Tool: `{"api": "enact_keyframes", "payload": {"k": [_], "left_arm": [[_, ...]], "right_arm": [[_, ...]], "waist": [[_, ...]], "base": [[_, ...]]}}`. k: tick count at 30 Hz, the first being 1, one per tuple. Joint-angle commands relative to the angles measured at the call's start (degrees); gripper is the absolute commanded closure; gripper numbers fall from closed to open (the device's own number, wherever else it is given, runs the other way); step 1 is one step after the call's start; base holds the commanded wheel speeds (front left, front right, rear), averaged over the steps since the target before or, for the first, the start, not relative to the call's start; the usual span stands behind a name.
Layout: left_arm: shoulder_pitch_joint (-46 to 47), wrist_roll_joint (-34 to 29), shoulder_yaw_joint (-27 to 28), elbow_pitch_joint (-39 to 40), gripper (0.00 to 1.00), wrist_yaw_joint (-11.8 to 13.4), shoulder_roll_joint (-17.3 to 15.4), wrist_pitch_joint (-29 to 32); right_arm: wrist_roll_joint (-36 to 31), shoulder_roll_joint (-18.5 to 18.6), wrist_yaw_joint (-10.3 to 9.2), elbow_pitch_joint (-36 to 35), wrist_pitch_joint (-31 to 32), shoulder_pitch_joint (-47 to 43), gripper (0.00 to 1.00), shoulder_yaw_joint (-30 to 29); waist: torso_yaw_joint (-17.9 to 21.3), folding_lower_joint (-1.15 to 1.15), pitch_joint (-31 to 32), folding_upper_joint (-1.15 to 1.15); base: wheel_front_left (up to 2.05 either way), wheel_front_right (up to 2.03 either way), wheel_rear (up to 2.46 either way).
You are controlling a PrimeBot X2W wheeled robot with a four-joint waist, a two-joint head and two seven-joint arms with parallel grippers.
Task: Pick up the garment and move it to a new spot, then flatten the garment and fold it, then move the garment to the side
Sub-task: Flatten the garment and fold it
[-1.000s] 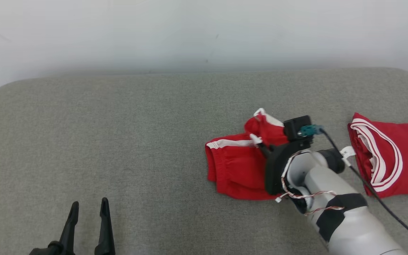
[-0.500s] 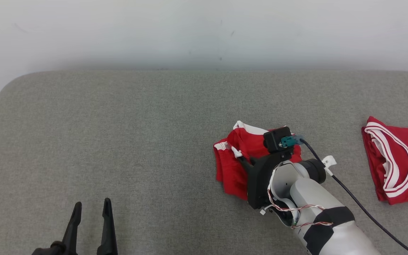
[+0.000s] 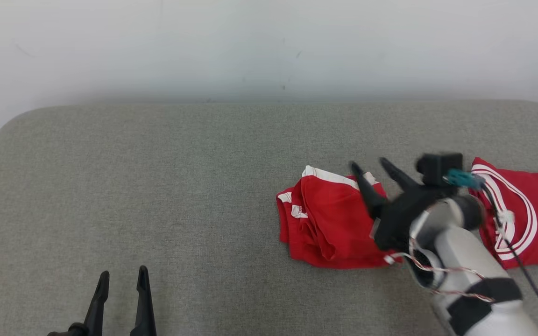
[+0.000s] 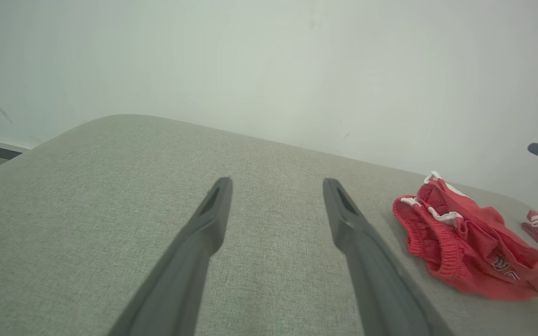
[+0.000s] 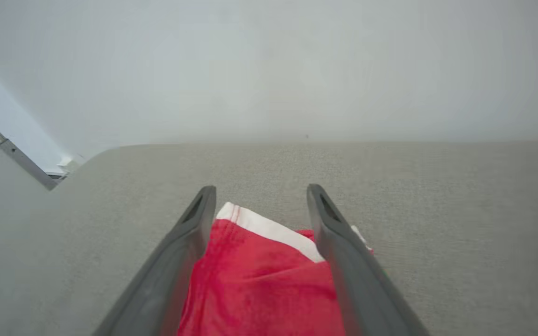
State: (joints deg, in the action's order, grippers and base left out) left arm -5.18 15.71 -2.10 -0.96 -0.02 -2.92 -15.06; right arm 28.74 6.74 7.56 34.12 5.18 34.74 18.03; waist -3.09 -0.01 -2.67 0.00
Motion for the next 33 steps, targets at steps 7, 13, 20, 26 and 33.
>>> {"api": "enact_keyframes", "payload": {"k": [7,13,20,26,33], "left_arm": [[0.2,-0.5,-0.3,0.6,0.00,-0.1,0.0,-0.1],[0.7,-0.6,0.4,0.7,0.00,-0.2,0.0,-0.1],[1.5,-0.5,0.2,0.6,0.00,-0.3,0.0,-0.1],[1.7,-0.4,0.4,0.3,0.00,-0.6,0.0,-0.1],[0.6,-0.8,1.5,0.4,0.00,-0.9,0.0,-0.1]], "right_arm": [[-13.3,1.5,-0.17,1.1,-2.8,-9.5,1.00,-5.1],[-15.6,-1.4,-0.18,1.4,-2.6,-12.1,1.00,-2.0],[-12.0,-3.7,-0.18,4.8,-1.8,-11.6,1.00,5.0],[-1.1,-3.8,-0.18,1.8,-2.1,-8.8,1.00,11.6],[-1.6,-3.8,-0.18,-1.3,-2.2,-4.3,1.00,5.4]], "waist": [[-0.3,0.01,-0.9,0.00],[-0.3,0.01,-1.6,0.00],[-1.1,0.01,-2.5,0.00],[-1.7,0.01,-2.7,0.00],[-1.2,0.01,-1.9,0.00]], "base": [[0.00,0.00,0.00],[0.00,0.00,0.00],[0.00,0.00,0.00],[0.00,0.00,0.00],[0.00,0.00,0.00]]}}
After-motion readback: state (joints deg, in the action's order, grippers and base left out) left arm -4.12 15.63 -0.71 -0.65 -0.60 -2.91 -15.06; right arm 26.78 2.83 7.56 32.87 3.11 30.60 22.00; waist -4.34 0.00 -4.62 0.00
